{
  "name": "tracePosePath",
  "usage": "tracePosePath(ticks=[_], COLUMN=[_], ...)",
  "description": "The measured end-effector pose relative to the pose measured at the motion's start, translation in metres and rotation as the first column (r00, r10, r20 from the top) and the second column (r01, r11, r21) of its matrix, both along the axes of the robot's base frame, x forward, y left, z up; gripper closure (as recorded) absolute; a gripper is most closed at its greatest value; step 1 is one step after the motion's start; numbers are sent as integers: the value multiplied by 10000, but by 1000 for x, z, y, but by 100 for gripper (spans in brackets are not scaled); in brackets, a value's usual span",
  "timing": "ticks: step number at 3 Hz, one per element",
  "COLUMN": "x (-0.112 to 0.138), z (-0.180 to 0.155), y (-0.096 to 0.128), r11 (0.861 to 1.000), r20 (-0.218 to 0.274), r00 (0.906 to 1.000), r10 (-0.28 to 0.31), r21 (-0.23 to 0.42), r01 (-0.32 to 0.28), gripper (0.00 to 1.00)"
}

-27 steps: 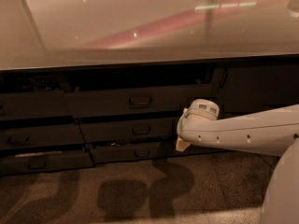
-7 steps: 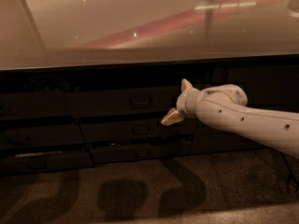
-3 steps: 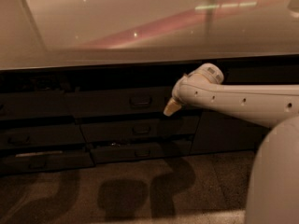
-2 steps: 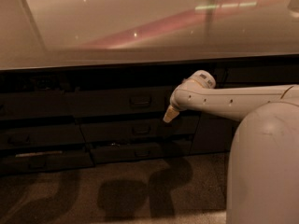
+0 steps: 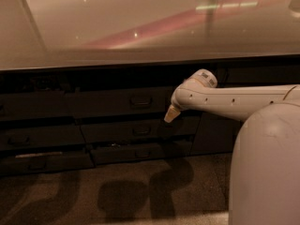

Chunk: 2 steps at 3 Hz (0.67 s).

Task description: Open top drawer

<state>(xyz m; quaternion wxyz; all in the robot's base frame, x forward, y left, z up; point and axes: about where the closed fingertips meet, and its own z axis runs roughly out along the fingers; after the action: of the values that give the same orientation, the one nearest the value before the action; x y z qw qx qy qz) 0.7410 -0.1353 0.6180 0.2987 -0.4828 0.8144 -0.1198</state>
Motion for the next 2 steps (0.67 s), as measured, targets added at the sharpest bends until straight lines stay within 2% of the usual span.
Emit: tracePosePath(ticks=[2], x=[-1], z=[5], y=[-1], r11=[10000], r20=[-79], r00=[10000], r10=[-29], r21=[32], r01=[29], gripper=[0])
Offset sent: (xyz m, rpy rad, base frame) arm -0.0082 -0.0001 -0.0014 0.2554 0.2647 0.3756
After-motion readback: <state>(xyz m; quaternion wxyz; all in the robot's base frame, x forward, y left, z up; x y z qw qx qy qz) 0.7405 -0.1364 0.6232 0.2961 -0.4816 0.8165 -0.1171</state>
